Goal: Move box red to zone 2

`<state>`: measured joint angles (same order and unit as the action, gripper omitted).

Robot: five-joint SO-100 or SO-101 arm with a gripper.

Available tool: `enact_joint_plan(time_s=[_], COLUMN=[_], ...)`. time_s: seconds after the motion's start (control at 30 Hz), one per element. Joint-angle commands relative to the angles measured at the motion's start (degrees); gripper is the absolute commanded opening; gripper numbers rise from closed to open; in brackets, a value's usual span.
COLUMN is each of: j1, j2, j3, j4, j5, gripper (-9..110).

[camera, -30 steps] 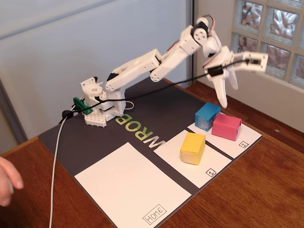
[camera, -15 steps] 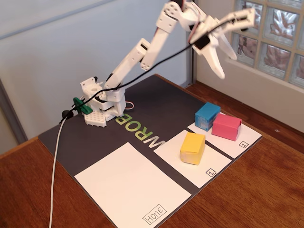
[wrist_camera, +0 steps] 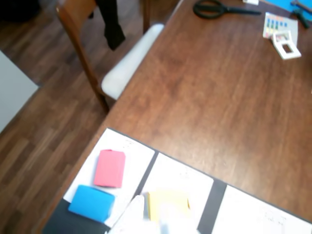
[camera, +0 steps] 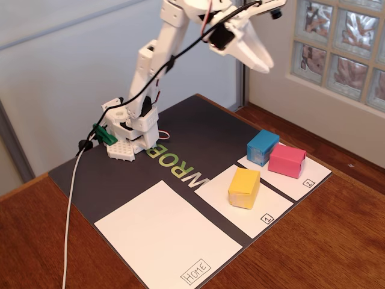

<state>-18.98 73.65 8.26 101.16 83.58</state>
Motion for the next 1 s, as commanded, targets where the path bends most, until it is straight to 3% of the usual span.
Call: enact_joint_plan(time_s=[0.0,0.3,0.57,0.97], j1=[1.67,2.90,5.45,9.32], j2=[8.88,29.79,49.22,56.69], j3=[8.70,39.81,72.69,90.88], j4=[9.67,8.53,-2.20,-9.67], j5=[-0.79,-2.37,-2.46,-2.20], gripper=[0,0,0,0])
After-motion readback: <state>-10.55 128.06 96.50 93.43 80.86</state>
